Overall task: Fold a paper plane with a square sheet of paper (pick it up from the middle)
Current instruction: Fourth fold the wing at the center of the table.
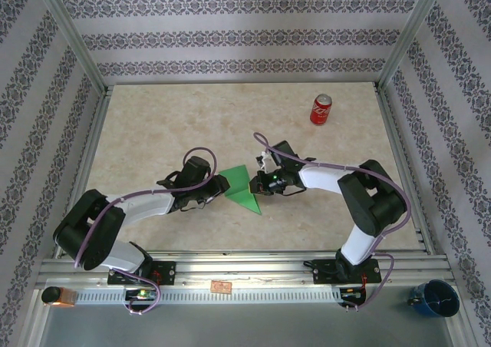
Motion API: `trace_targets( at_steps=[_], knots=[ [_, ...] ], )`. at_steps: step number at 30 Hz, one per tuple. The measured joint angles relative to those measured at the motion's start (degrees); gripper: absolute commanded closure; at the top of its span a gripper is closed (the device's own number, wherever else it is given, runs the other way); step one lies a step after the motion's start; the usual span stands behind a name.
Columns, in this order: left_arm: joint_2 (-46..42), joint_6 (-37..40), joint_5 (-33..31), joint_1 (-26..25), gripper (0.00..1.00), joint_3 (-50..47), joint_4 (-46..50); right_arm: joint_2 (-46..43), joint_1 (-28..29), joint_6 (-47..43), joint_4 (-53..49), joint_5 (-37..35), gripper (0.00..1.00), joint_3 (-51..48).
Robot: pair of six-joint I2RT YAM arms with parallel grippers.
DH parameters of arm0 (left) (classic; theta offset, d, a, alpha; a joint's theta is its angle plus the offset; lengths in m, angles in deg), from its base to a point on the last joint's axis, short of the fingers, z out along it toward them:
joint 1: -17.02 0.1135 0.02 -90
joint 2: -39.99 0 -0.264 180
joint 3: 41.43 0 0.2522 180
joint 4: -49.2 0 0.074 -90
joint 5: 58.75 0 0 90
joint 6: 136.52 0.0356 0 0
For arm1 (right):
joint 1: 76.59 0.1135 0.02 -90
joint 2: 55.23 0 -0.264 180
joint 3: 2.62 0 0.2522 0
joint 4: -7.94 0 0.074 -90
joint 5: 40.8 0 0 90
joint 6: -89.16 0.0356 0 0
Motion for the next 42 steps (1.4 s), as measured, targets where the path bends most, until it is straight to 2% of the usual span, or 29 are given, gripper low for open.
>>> trace_targets(
  at_steps=[9, 16, 24, 35, 42],
  knots=[
    [0.3, 0.4, 1.6, 1.7, 0.39, 0.3, 0.2, -1.2, -1.6, 3.0, 5.0, 4.5, 0.95, -2.0],
    [0.3, 0.6, 3.3, 3.4, 0.33, 0.4, -0.1, -2.2, -3.3, 6.5, 10.6, 8.7, 0.98, -4.3],
    [2.6, -0.5, 6.6, 4.7, 0.31, 0.3, -4.7, -4.2, -4.5, 10.9, 17.8, 11.5, 1.0, -7.5],
    [5.9, -3.1, 9.2, 4.7, 0.35, -0.8, -12.3, -4.2, -4.9, 13.4, 21.8, 13.0, 1.0, -8.4],
    [9.2, -4.5, 11.0, 5.7, 0.46, -0.8, -17.2, -4.2, -4.9, 13.6, 22.8, 13.7, 1.0, -9.2]
  ],
)
